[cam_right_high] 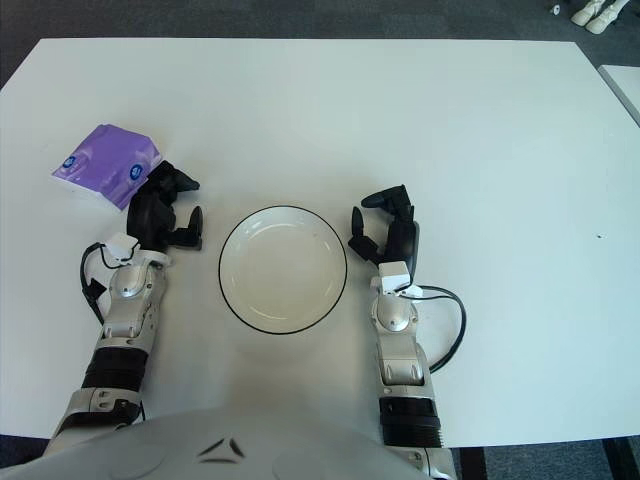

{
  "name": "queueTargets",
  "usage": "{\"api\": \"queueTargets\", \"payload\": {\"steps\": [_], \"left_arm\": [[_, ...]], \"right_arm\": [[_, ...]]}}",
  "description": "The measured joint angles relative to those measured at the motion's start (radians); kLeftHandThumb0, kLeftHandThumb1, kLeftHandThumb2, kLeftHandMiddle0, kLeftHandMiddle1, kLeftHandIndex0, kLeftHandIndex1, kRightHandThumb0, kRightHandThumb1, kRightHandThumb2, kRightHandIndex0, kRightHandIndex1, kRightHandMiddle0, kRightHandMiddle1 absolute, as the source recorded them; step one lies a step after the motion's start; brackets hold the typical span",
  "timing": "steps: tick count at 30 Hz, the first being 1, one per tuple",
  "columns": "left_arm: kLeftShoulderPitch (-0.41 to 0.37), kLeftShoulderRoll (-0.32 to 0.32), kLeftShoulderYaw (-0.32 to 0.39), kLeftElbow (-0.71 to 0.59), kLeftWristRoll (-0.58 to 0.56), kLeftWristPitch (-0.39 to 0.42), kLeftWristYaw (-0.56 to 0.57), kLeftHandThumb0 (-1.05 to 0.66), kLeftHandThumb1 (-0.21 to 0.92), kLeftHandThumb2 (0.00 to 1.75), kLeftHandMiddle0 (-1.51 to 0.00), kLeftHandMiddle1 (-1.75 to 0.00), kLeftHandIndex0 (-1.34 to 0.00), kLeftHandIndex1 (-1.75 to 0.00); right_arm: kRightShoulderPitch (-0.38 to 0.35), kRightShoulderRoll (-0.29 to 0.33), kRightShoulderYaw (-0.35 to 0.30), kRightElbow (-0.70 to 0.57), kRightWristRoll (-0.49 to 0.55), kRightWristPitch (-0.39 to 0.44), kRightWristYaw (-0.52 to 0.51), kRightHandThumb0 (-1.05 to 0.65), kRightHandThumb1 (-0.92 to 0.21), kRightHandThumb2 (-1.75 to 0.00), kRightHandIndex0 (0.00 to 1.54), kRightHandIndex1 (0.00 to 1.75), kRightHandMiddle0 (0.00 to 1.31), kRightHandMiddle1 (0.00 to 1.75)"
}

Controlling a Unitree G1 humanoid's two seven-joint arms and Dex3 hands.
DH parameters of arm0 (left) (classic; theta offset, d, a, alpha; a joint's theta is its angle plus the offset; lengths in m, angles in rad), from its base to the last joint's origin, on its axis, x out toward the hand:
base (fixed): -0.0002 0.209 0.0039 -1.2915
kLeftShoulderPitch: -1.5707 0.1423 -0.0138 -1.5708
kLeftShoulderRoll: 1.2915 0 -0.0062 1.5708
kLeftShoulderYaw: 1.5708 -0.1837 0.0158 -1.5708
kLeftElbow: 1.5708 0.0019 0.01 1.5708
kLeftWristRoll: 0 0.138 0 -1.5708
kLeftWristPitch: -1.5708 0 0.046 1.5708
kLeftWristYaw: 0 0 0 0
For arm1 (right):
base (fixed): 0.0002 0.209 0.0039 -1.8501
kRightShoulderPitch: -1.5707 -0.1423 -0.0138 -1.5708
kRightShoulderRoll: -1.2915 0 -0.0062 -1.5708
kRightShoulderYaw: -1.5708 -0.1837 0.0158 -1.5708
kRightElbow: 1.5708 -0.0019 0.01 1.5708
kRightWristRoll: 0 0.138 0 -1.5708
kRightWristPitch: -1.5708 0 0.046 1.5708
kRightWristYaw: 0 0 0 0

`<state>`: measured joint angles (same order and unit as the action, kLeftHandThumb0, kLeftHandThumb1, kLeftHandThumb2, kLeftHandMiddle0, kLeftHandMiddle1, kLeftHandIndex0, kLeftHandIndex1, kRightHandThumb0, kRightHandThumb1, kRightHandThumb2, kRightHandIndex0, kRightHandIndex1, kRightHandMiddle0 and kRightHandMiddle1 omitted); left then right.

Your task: Put the tissue paper into the plate.

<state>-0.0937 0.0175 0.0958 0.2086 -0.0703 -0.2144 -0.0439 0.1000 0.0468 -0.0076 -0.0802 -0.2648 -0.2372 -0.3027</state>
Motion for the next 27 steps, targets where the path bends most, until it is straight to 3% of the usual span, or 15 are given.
{"api": "queueTargets", "payload": {"steps": [27], "left_arm": [[0.006, 0.0, -0.002, -0.019, 0.0, -0.003, -0.001, -0.01, -0.08, 1.75, -0.93, -1.75, -0.7, -1.66]], "right_arm": [[0.0, 0.0, 0.005, -0.001, -0.002, 0.007, -0.002, -0.39, -0.62, -0.95, 0.61, 1.22, 0.38, 1.75]]}}
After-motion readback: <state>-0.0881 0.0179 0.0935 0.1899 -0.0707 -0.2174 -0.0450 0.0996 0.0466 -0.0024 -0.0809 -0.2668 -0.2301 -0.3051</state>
